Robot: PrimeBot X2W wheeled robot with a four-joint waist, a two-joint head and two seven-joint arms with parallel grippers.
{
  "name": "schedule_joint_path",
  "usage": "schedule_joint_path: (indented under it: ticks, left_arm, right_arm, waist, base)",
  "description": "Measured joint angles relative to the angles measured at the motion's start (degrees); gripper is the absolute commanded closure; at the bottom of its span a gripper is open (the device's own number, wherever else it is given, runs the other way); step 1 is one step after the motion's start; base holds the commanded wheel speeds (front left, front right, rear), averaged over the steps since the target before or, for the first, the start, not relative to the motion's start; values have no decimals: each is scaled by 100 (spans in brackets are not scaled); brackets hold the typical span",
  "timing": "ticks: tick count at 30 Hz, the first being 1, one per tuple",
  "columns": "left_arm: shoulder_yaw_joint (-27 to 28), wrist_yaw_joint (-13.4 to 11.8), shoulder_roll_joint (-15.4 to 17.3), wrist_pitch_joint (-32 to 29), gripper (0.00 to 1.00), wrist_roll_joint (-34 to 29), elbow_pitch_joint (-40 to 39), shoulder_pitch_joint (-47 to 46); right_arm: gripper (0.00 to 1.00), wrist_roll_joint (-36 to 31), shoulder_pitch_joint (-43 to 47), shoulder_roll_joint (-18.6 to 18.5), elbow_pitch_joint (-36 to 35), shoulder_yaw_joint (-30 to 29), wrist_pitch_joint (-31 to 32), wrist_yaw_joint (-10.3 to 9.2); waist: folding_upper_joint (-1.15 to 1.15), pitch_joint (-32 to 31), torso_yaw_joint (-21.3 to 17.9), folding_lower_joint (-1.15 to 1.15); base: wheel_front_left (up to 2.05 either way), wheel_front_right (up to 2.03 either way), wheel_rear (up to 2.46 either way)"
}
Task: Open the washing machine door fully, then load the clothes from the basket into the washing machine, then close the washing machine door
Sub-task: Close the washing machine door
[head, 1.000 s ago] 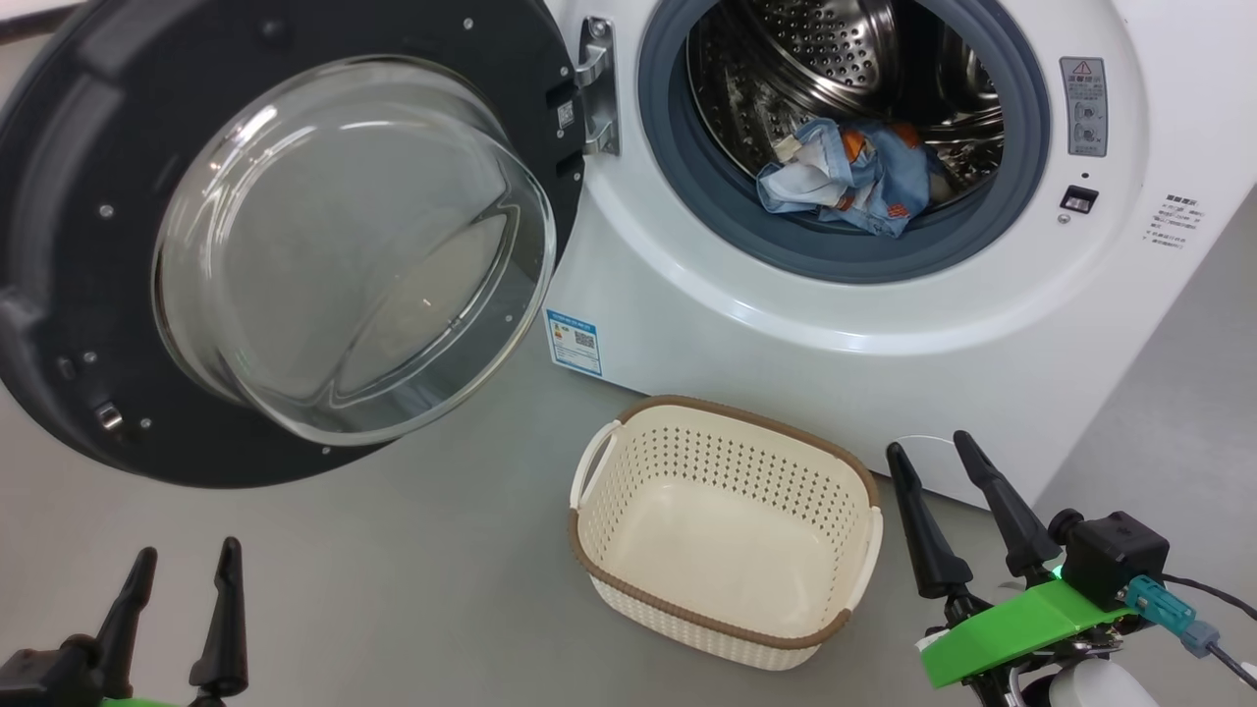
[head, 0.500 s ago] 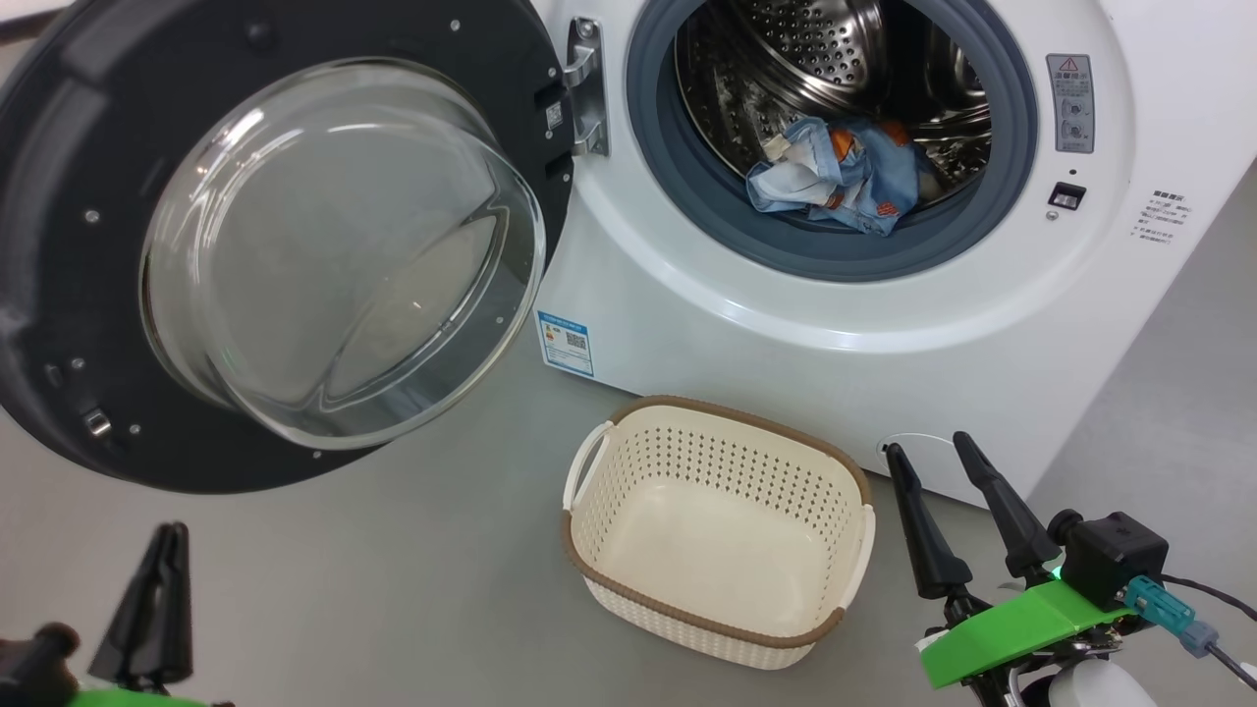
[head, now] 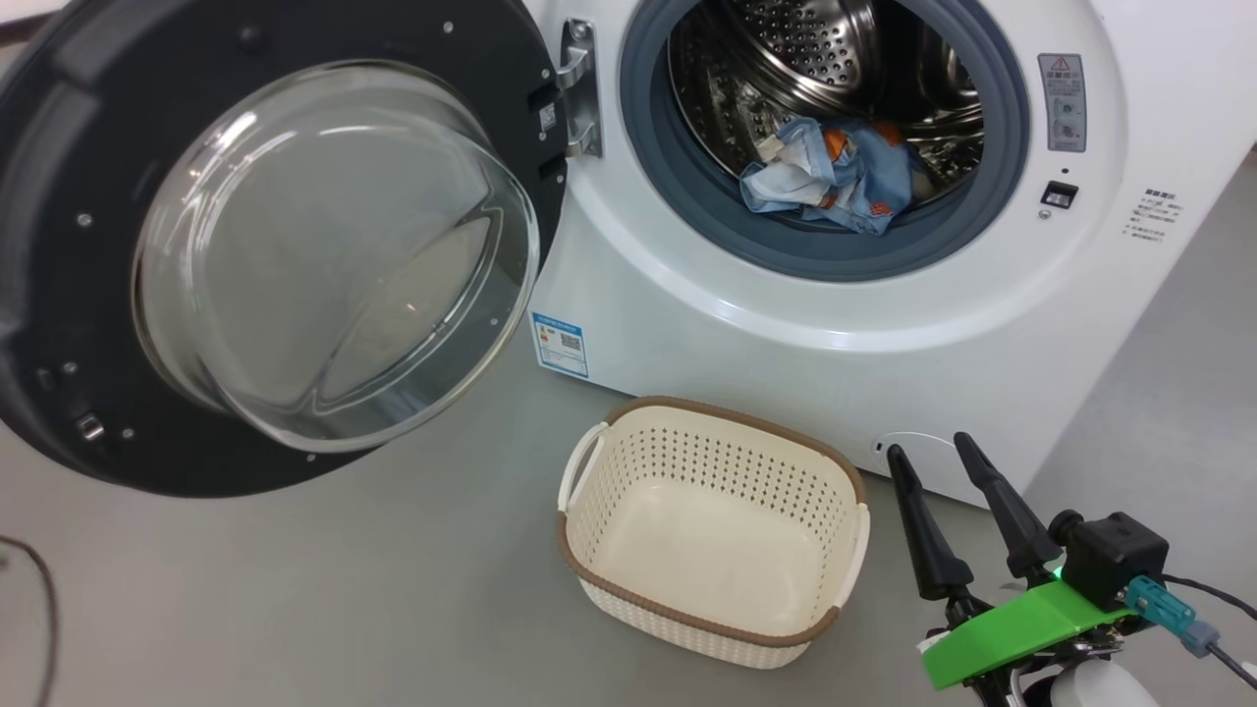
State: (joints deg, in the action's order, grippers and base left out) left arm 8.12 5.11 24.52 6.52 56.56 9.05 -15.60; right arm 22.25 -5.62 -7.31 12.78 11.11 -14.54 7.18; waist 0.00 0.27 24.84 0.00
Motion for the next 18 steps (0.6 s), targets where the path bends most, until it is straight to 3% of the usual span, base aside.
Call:
schedule_joint_path:
  ticks: [5,10,18]
  left_arm:
    - [786,91,-12,-812,100,1786,842,-639]
    - [1446,136,260,-1645,100,3051,2157,-1340]
    - [2143,147,918,-2246,100,3844,4090,-2162]
  right_arm:
    - [0,0,-2,-24,20,68,0,0]
    - [0,-12,-10,-65,36,148,0,0]
    - [0,-123,-143,-162,62,176,0,0]
  waist:
    - [0,37,-120,0]
    - [0,111,-302,0]
    - [0,293,-689,0]
  base:
    - [0,0,0]
    - [0,0,0]
    - [0,0,0]
